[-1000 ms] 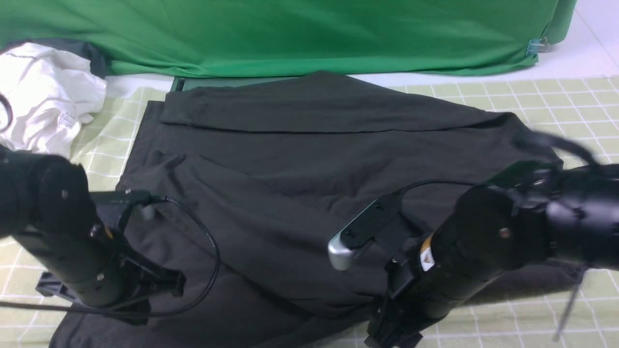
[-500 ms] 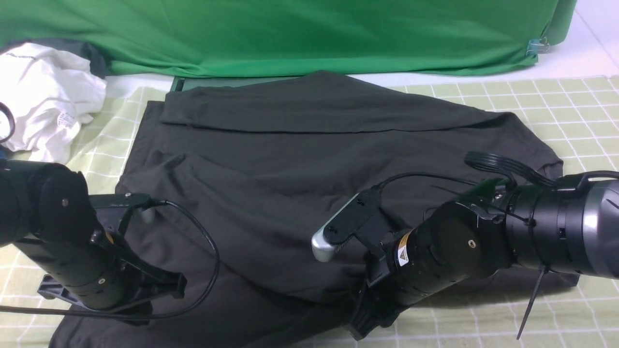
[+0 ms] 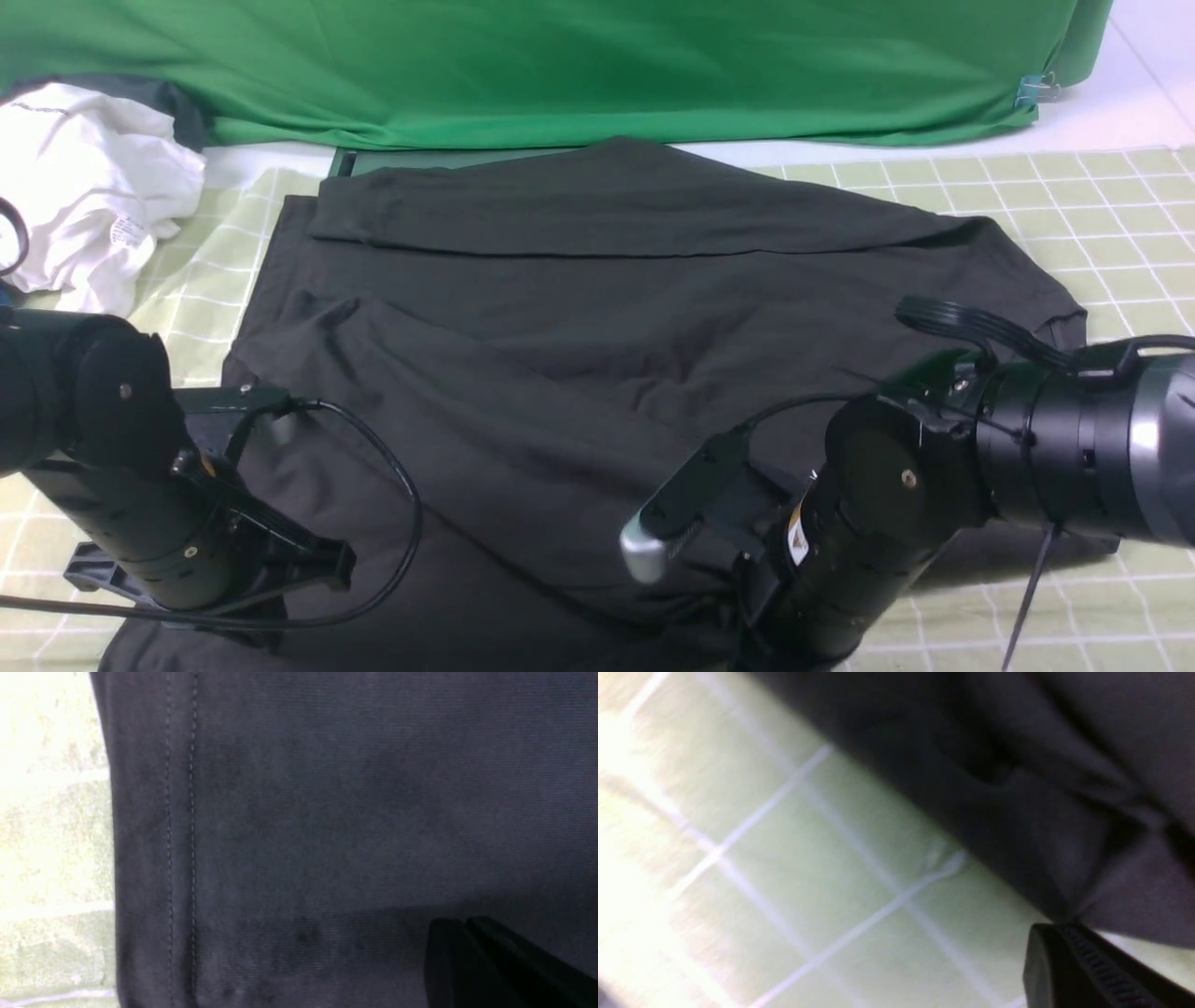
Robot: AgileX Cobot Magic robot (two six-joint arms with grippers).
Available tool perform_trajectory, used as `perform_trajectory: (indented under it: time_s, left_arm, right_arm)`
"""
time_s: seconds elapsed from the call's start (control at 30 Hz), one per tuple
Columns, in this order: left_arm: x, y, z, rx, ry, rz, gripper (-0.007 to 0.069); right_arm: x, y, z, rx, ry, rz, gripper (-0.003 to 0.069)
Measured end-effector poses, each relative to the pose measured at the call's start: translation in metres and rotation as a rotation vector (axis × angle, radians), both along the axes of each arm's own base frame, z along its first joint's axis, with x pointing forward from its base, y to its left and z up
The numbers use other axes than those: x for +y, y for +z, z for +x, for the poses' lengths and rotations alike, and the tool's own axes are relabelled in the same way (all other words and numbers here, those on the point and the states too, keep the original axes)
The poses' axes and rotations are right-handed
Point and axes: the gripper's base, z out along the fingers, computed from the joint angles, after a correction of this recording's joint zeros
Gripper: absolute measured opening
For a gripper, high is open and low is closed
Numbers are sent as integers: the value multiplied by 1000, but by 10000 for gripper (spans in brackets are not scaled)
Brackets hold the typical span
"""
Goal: Fold a long-sleeved shirt over a green coffee tablecloth.
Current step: 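Grab the top left corner of the dark shirt with the left gripper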
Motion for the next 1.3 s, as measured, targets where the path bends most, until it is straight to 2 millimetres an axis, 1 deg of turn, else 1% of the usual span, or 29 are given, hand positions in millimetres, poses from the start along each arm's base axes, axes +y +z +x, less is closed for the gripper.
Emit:
perform_trajectory:
  time_s: [0.13,0.27,0.37,0.43,0.47,0.5,0.53,0.57,0.6,0.63,0.67,0.7,0.73,0.8,0.87,0.93,1.0,1.07,1.13,1.17,1.2,1.3]
  left_arm:
    - [0,1,0,9,-1,0,11]
    - [-1,9,6,-5,-2,-3,11]
    - [-3,26,22,-69,7,-13,11]
    - [-2,49,41,-155,39,-29,11]
    - [2,66,57,-220,69,-41,11]
    - [5,71,62,-238,85,-45,11]
    - [10,83,74,-281,108,-51,11]
    - [18,100,95,-337,139,-58,11]
    - [24,109,109,-361,159,-59,11]
    - [25,106,110,-350,162,-57,11]
    - [31,115,122,-375,178,-58,11]
    - [35,119,137,-391,186,-57,11]
    - [38,121,151,-407,189,-56,12]
    - [42,121,180,-433,185,-49,16]
    - [43,117,206,-448,178,-41,31]
    - [45,107,229,-449,168,-19,61]
    - [48,94,248,-438,167,10,111]
    - [52,80,264,-424,163,51,179]
    - [55,63,278,-417,159,81,260]
    - [56,57,282,-413,158,91,293]
    - [56,47,288,-410,158,95,341]
    - [57,37,294,-416,158,97,400]
  right_arm:
    - [10,10,-20,10,33,9,-2]
    - [12,13,-25,21,9,7,3]
    - [8,17,-26,8,19,-21,59]
    - [4,24,-26,-26,22,-28,86]
    - [0,34,-25,-74,20,-28,99]
    - [-3,41,-24,-104,19,-24,102]
    - [-7,47,-23,-127,12,-26,106]
    - [-16,62,-22,-173,-8,-10,108]
    - [-23,71,-20,-201,-24,-6,109]
    - [-23,71,-20,-201,-24,-6,109]
    - [-33,82,-19,-227,-47,4,108]
    - [-42,93,-18,-250,-66,11,108]
    - [-49,98,-17,-263,-84,14,106]
    - [-66,113,-13,-298,-142,35,93]
    - [-84,125,-9,-332,-210,55,64]
    - [-102,134,-5,-358,-276,60,24]
    - [-118,139,-2,-372,-326,50,4]
    - [-131,142,0,-374,-367,33,-2]
    - [-138,143,1,-376,-383,21,-4]
    - [-139,143,1,-376,-382,17,-4]
    - [-140,143,1,-376,-384,15,-5]
    - [-141,144,1,-378,-382,16,-4]
